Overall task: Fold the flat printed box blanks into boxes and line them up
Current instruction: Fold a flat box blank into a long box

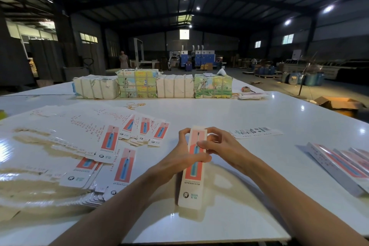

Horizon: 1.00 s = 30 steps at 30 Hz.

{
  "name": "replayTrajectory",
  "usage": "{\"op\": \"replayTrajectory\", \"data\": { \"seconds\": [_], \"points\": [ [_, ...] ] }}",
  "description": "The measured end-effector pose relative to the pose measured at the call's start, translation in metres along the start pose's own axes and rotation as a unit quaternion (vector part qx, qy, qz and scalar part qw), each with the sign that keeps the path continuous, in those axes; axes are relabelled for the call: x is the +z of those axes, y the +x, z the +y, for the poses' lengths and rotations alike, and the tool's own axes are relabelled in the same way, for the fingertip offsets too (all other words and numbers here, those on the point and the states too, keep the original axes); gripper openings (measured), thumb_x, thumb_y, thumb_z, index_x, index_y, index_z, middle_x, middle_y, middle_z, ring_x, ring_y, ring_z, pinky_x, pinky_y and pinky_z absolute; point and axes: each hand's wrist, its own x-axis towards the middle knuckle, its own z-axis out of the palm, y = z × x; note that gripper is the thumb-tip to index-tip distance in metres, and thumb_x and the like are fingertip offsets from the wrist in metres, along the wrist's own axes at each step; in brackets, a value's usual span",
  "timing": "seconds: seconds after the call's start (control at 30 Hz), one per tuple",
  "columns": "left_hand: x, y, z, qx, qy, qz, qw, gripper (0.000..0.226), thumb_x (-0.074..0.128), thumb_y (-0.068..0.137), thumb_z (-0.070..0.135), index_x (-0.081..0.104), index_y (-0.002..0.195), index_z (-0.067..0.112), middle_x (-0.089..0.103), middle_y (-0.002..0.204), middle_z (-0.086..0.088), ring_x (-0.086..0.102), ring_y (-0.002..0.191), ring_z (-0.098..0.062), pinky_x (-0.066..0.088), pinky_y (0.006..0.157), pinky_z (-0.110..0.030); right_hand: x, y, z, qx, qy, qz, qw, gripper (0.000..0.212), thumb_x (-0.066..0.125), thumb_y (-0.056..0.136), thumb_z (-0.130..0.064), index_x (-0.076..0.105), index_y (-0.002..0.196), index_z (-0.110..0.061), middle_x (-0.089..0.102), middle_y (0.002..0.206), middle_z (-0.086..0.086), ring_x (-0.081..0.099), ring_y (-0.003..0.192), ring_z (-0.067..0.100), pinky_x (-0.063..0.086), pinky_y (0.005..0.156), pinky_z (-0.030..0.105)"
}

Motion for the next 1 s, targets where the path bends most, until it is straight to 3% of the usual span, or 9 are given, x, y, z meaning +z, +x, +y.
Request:
{"op": "replayTrajectory", "data": {
  "seconds": [0.1,0.17,0.27,0.37,0.47,0.6,0.83,1.0],
  "points": [
    [0.001,-0.001,-0.003,-0.005,0.005,-0.007,1.000,0.087,0.085,0.071,0.047,0.025,0.135,0.045,0.064,0.109,0.010,0.073,0.091,0.007,0.054,0.058,-0.011,-0.001,-0.001,0.000,0.016,0.017,-0.017,1.000,0.038,0.083,0.090,-0.026,0.068,0.122,-0.014,0.079,0.108,0.012,0.078,0.102,0.030,0.064,0.086,0.037],
    [-0.001,-0.004,0.000,-0.009,0.006,-0.011,1.000,0.085,0.081,0.071,0.046,0.025,0.135,0.046,0.063,0.110,0.011,0.072,0.089,0.008,0.054,0.056,-0.011,0.001,0.000,0.000,0.014,0.014,-0.019,1.000,0.037,0.083,0.091,-0.028,0.068,0.122,-0.014,0.079,0.109,0.011,0.078,0.102,0.031,0.064,0.086,0.037],
    [-0.003,-0.009,0.004,-0.006,-0.024,-0.014,1.000,0.086,0.081,0.071,0.045,0.024,0.136,0.050,0.064,0.115,0.010,0.075,0.096,-0.004,0.058,0.062,-0.016,0.002,-0.001,-0.004,-0.001,0.024,-0.011,1.000,0.037,0.076,0.097,-0.040,0.066,0.126,-0.019,0.079,0.108,0.011,0.078,0.099,0.029,0.063,0.080,0.034],
    [-0.005,-0.013,0.008,-0.002,-0.030,-0.026,0.999,0.091,0.081,0.072,0.049,0.019,0.137,0.055,0.059,0.125,0.013,0.073,0.106,-0.019,0.061,0.071,-0.021,-0.002,-0.001,-0.009,-0.009,0.081,0.059,0.995,0.042,0.065,0.100,-0.050,0.062,0.130,-0.021,0.077,0.100,0.015,0.076,0.083,0.032,0.063,0.071,0.034],
    [-0.003,-0.015,0.008,0.000,-0.018,-0.071,0.997,0.084,0.084,0.080,0.042,0.023,0.132,0.067,0.062,0.119,0.016,0.076,0.101,-0.013,0.061,0.067,-0.020,-0.008,0.001,-0.007,0.007,0.085,0.101,0.991,0.032,0.061,0.106,-0.037,0.064,0.127,-0.013,0.072,0.105,0.027,0.072,0.075,0.031,0.061,0.064,0.036],
    [-0.003,-0.010,0.006,-0.007,-0.068,-0.126,0.990,0.079,0.086,0.084,0.026,0.036,0.128,0.069,0.072,0.111,0.004,0.079,0.088,-0.036,0.065,0.073,-0.043,-0.014,0.000,-0.004,-0.026,0.028,0.092,0.995,0.017,0.057,0.108,-0.012,0.070,0.118,-0.011,0.077,0.093,0.023,0.069,0.072,0.031,0.061,0.064,0.035],
    [-0.006,-0.008,0.007,-0.009,-0.042,-0.092,0.995,0.074,0.081,0.081,0.029,0.038,0.120,0.073,0.072,0.099,0.015,0.080,0.081,-0.030,0.064,0.064,-0.033,-0.009,0.003,-0.003,-0.135,-0.091,0.120,0.979,0.020,0.055,0.106,-0.001,0.073,0.111,-0.009,0.079,0.097,0.010,0.079,0.089,0.027,0.067,0.073,0.040],
    [-0.008,-0.011,0.007,-0.002,-0.047,-0.072,0.996,0.080,0.081,0.083,0.023,0.033,0.128,0.067,0.067,0.115,0.000,0.080,0.080,-0.029,0.064,0.062,-0.034,-0.006,-0.002,-0.008,-0.070,0.011,0.079,0.994,0.027,0.055,0.110,-0.022,0.081,0.111,-0.014,0.081,0.105,0.009,0.078,0.099,0.029,0.065,0.079,0.035]
  ]
}}
